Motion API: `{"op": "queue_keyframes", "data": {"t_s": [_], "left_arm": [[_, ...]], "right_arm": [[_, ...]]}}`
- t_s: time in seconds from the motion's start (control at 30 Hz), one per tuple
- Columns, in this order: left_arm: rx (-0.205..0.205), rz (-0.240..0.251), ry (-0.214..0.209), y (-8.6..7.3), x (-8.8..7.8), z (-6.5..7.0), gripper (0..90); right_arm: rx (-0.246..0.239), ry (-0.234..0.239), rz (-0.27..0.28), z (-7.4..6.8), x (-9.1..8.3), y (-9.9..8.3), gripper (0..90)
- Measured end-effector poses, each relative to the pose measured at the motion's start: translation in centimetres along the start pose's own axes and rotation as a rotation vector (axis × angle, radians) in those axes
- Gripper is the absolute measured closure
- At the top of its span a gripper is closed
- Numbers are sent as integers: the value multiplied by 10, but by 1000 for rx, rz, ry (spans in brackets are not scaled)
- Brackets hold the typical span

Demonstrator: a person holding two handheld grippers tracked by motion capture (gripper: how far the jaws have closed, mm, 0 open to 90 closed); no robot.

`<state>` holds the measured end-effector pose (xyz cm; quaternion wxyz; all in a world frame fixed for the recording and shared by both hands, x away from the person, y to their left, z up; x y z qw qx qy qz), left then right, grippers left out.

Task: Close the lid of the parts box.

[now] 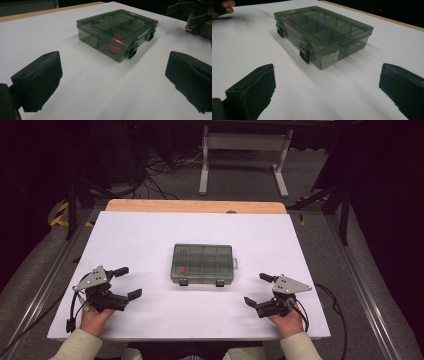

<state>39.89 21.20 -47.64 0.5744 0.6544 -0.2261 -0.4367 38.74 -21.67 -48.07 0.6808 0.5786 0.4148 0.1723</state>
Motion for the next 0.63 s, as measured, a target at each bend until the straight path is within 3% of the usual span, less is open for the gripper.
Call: {"op": "queue_keyframes", "data": {"t_s": [0.2,0.63], "left_arm": [[-16,13,-15,1,-1,0,13],[-17,9,-3,0,-2,0,13]], "right_arm": [[6,-4,6,2,-1,0,15],[16,-4,15,3,-2,2,17]]}}
Point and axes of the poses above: each handheld gripper's, and its own axes: x roughly forward along the jaws, y roughly out of its top, z roughly to its right, the point moved 7 cm from there along x, roughly forward along the jaws, and after that the axes turned 4 degrees about x, right-handed, at the moved point
